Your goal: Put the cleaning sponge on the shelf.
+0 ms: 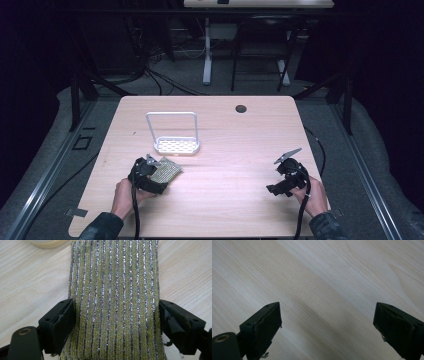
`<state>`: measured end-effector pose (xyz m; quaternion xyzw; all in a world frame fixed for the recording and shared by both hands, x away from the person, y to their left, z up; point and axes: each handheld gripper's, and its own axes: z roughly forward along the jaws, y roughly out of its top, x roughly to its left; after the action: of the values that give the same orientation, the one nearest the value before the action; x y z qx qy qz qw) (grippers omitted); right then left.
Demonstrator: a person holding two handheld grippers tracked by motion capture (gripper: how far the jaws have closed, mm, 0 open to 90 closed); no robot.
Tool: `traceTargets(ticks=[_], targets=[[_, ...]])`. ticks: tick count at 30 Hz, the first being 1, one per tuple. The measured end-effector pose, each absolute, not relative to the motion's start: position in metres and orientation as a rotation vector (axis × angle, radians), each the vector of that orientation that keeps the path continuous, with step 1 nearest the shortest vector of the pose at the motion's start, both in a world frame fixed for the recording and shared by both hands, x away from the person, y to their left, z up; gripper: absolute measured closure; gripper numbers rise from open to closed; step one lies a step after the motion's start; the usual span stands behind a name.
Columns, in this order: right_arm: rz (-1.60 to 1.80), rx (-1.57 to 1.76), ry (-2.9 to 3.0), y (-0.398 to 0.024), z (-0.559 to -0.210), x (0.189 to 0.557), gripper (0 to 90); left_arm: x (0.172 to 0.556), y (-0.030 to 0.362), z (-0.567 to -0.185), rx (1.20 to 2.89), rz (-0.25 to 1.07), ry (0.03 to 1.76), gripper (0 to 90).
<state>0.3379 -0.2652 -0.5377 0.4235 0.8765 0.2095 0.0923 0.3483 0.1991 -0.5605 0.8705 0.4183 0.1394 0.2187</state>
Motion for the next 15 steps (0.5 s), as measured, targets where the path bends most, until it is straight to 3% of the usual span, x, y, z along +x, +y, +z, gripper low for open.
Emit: traceTargets(ticks=[8,15], targets=[[0.620,1.253,2.610,-0.2649,-0.5372,0.3373,8.4,0.3485,0.1974,-0.5625,2.424,0.394,1.162,17.6],[0.618,1.235,2.611,-0.2651,-0.5372,0.3376,8.3,0.3471,0.1987,-0.5612,2.420,0.413,1.160,28.2]])
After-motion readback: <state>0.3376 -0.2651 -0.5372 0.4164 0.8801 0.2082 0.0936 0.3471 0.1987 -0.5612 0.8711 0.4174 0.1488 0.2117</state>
